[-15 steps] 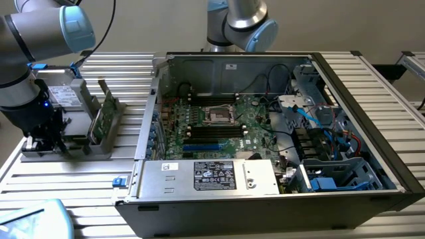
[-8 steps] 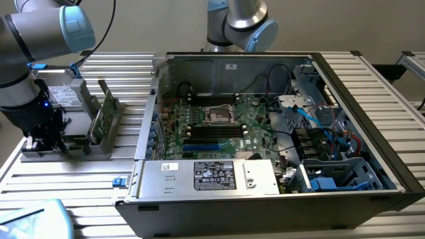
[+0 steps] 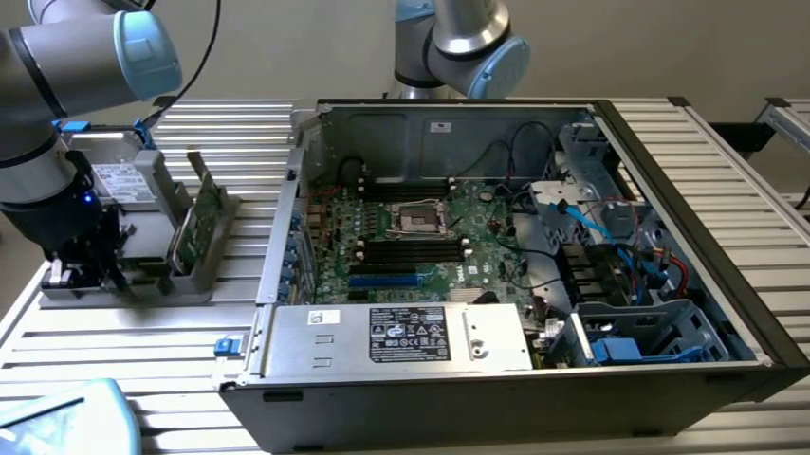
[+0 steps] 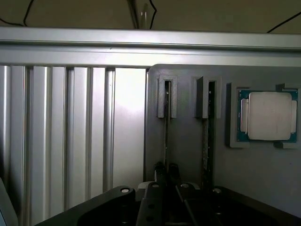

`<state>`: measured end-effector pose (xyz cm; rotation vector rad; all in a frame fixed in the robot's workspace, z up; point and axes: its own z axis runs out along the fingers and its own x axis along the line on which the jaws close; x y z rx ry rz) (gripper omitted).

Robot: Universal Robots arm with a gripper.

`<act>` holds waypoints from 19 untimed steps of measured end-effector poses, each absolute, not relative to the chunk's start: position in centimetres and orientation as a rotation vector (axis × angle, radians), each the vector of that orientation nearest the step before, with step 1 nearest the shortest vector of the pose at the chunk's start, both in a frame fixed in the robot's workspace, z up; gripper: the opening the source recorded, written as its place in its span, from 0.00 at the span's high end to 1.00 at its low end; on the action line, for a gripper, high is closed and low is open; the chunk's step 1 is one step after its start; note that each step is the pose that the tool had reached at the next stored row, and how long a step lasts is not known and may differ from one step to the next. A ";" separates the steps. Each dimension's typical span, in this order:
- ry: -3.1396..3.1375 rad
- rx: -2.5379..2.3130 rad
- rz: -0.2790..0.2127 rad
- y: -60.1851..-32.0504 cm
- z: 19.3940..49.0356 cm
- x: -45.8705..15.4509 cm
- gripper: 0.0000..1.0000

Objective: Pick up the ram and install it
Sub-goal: 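Pick up the ram and move it above insertion slot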

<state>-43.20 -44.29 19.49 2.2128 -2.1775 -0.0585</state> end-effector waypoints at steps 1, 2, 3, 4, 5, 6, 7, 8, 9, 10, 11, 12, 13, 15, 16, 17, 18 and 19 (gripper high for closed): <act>-2.178 2.213 -0.058 -44.3 19.8 -43.2 0.86; -2.177 2.213 -0.059 -44.3 20.2 -43.2 0.86; -2.177 2.212 -0.059 -44.3 20.7 -43.2 0.86; -2.177 2.212 -0.059 -44.3 21.1 -43.2 0.86; -2.177 2.212 -0.060 -44.3 21.5 -43.2 0.86; -2.177 2.212 -0.060 -44.3 21.9 -43.2 0.86; -2.177 2.212 -0.061 -44.3 22.3 -43.2 0.86; -2.176 2.211 -0.061 -44.3 22.6 -43.2 0.86; -2.176 2.211 -0.062 -44.3 23.0 -43.2 0.86; -2.176 2.211 -0.062 -44.3 23.4 -43.2 0.86; -2.175 2.211 -0.063 -44.3 23.8 -43.2 0.86; -2.174 2.211 -0.064 -44.3 24.2 -43.2 0.86; -2.173 2.211 -0.065 -44.3 24.7 -43.2 0.86; -2.171 2.211 -0.067 -44.3 25.6 -43.2 0.86; -2.169 2.212 -0.068 -44.3 26.1 -43.2 0.86; -2.167 2.213 -0.069 -44.3 26.5 -43.1 0.86; -2.165 2.213 -0.071 -44.3 27.0 -43.1 0.86; -2.162 2.214 -0.073 -44.3 27.4 -43.0 0.86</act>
